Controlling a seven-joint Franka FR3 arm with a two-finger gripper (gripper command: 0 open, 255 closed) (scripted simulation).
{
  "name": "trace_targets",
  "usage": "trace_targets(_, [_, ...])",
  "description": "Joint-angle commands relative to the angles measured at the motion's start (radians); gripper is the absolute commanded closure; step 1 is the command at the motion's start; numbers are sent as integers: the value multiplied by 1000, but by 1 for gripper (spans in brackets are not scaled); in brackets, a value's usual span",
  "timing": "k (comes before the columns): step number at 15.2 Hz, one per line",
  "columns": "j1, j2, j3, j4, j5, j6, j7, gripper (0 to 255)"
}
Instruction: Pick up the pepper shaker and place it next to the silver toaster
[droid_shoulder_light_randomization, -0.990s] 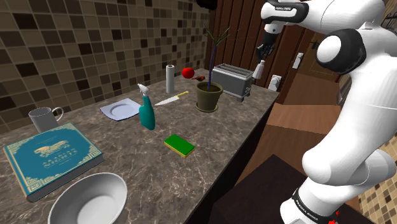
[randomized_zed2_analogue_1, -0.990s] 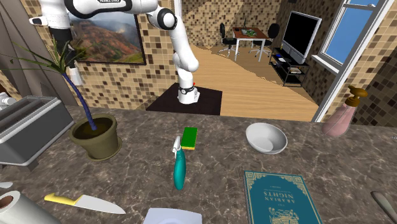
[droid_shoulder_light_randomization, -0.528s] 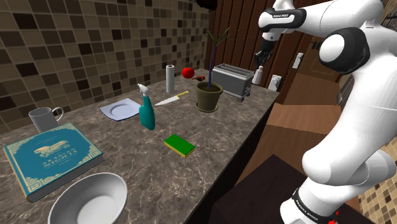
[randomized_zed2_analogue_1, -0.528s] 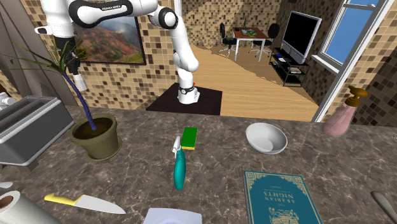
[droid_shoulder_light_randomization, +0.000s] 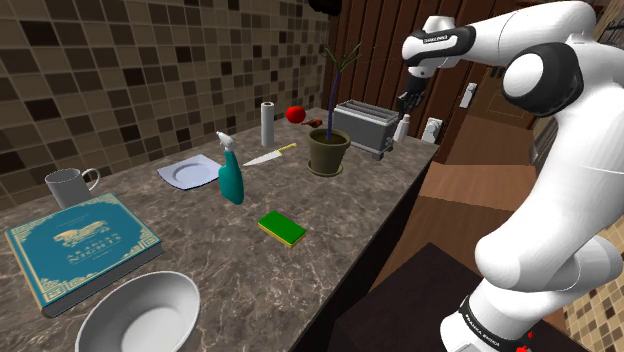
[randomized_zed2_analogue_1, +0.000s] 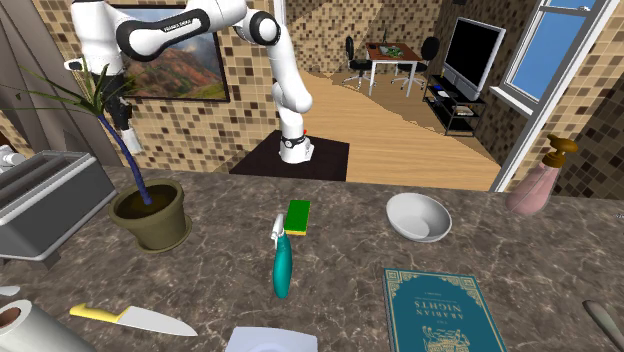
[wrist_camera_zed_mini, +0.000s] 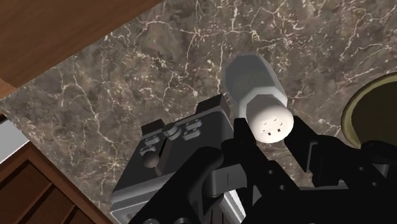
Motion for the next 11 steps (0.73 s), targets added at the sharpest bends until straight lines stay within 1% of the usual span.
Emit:
trace_targets(1, [-1,-1,0,-27,0,27,-1,255])
trace_targets(11, [-1,13,-1,-143,-1,157,2,255])
